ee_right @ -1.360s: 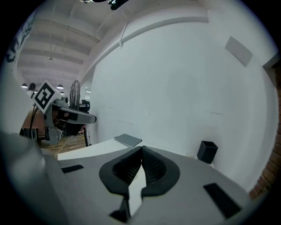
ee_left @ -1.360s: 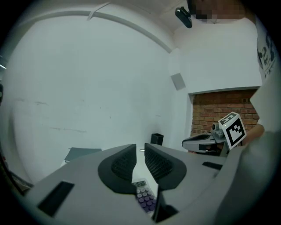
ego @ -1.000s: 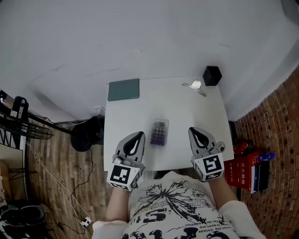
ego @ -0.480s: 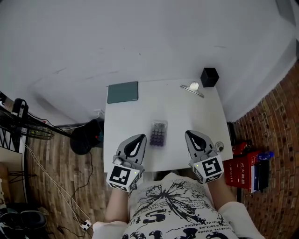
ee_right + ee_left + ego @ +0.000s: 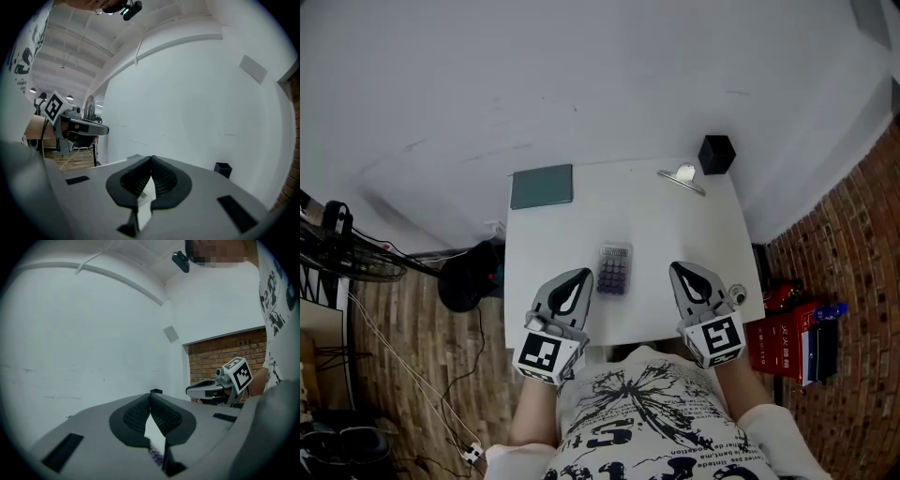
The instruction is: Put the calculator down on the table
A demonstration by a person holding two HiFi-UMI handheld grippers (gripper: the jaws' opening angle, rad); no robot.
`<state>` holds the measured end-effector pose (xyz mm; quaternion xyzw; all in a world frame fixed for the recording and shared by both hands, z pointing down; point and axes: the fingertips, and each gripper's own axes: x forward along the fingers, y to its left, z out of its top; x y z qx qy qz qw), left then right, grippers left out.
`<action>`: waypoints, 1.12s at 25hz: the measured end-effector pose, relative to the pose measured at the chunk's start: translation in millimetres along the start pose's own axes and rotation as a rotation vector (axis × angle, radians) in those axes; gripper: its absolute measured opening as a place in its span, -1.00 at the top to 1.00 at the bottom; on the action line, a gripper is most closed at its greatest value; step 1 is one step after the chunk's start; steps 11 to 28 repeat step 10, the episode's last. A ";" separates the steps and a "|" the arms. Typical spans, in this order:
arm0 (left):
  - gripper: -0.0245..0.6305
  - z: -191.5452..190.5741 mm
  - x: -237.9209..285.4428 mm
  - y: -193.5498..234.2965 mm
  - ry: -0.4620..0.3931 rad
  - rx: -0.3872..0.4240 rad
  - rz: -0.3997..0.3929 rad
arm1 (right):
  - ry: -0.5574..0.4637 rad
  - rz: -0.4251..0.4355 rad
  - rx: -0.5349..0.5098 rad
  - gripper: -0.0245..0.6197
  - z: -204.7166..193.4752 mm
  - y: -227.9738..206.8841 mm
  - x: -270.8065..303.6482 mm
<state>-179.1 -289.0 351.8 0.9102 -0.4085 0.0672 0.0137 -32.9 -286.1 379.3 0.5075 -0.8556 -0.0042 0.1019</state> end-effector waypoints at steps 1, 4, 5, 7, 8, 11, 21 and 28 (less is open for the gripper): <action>0.88 -0.4 1.0 1.1 0.001 -0.004 0.001 | 0.001 0.000 -0.001 0.88 -0.1 -0.7 1.0; 0.88 1.0 2.4 4.6 0.001 -0.005 0.010 | 0.004 0.002 0.000 0.88 -0.5 -2.1 3.6; 0.88 1.1 2.4 5.4 0.001 -0.003 0.012 | 0.005 0.003 0.001 0.88 -0.9 -2.2 4.1; 0.88 -0.4 2.9 7.2 0.004 -0.004 0.018 | 0.004 0.004 0.004 0.88 -2.2 -2.9 5.3; 0.88 -1.9 3.4 8.4 0.007 -0.005 0.022 | 0.004 0.004 0.005 0.88 -3.0 -3.4 6.0; 0.88 -5.3 4.7 11.3 0.014 -0.010 0.031 | 0.003 0.004 0.008 0.88 -4.5 -4.7 7.8; 0.88 -5.3 4.7 11.3 0.014 -0.010 0.031 | 0.003 0.004 0.008 0.88 -4.5 -4.7 7.8; 0.88 -5.3 4.7 11.3 0.014 -0.010 0.031 | 0.003 0.004 0.008 0.88 -4.5 -4.7 7.8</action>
